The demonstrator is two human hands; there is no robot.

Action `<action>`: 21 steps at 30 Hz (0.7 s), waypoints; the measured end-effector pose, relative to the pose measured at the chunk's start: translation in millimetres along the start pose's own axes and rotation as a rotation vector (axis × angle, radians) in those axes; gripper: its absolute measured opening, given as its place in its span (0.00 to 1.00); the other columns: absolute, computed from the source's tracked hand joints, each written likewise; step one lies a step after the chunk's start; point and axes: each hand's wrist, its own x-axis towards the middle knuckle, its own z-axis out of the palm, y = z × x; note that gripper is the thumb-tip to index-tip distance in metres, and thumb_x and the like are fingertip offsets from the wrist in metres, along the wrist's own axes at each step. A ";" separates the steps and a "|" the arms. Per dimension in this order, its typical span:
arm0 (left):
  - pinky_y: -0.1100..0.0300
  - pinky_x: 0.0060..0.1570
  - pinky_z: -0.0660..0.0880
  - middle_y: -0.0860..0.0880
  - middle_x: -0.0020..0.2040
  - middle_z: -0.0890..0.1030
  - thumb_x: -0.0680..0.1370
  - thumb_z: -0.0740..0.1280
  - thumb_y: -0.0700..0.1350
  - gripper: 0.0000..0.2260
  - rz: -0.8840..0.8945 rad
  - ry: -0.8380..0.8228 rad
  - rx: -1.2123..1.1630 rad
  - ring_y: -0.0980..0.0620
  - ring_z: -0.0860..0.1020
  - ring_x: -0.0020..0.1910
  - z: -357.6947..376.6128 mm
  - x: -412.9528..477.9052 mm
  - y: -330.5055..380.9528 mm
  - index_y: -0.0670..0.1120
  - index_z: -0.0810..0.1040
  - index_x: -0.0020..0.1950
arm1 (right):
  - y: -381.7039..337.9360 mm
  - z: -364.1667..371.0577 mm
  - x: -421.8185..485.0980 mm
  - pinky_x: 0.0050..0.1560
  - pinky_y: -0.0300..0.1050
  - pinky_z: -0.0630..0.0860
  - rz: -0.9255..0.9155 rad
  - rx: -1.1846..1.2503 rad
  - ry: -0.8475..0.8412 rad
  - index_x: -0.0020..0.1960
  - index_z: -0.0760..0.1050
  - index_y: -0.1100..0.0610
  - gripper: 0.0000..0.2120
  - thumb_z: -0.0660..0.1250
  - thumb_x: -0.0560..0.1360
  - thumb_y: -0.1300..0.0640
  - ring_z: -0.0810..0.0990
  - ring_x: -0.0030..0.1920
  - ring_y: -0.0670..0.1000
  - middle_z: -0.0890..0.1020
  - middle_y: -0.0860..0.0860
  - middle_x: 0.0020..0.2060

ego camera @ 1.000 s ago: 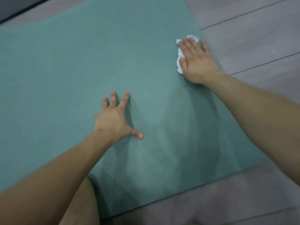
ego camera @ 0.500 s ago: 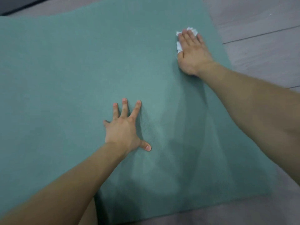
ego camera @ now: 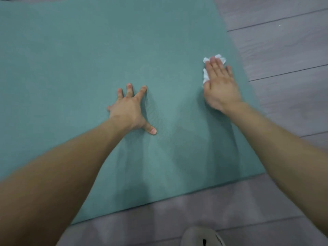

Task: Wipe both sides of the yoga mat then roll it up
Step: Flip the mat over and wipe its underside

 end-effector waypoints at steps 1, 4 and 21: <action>0.24 0.69 0.66 0.52 0.86 0.42 0.43 0.82 0.74 0.76 0.000 0.003 -0.012 0.39 0.44 0.85 -2.2 -2.3 -0.1 0.67 0.40 0.82 | -20.8 7.7 -10.4 0.84 0.57 0.47 -0.011 0.018 0.016 0.85 0.55 0.59 0.34 0.45 0.81 0.49 0.53 0.85 0.53 0.59 0.55 0.84; 0.30 0.71 0.68 0.49 0.85 0.53 0.49 0.83 0.72 0.69 0.012 0.076 -0.075 0.41 0.54 0.84 -1.5 -18.4 0.1 0.60 0.52 0.83 | -97.5 32.8 -61.9 0.84 0.56 0.46 -0.323 0.016 -0.036 0.85 0.54 0.57 0.31 0.47 0.85 0.47 0.50 0.85 0.51 0.57 0.53 0.85; 0.42 0.75 0.68 0.49 0.84 0.56 0.57 0.81 0.70 0.59 0.046 0.144 -0.031 0.45 0.58 0.82 87.2 -148.9 -82.5 0.58 0.58 0.82 | -177.3 60.0 -194.9 0.84 0.59 0.49 -0.594 0.006 -0.074 0.86 0.52 0.56 0.29 0.49 0.87 0.50 0.48 0.85 0.54 0.55 0.54 0.85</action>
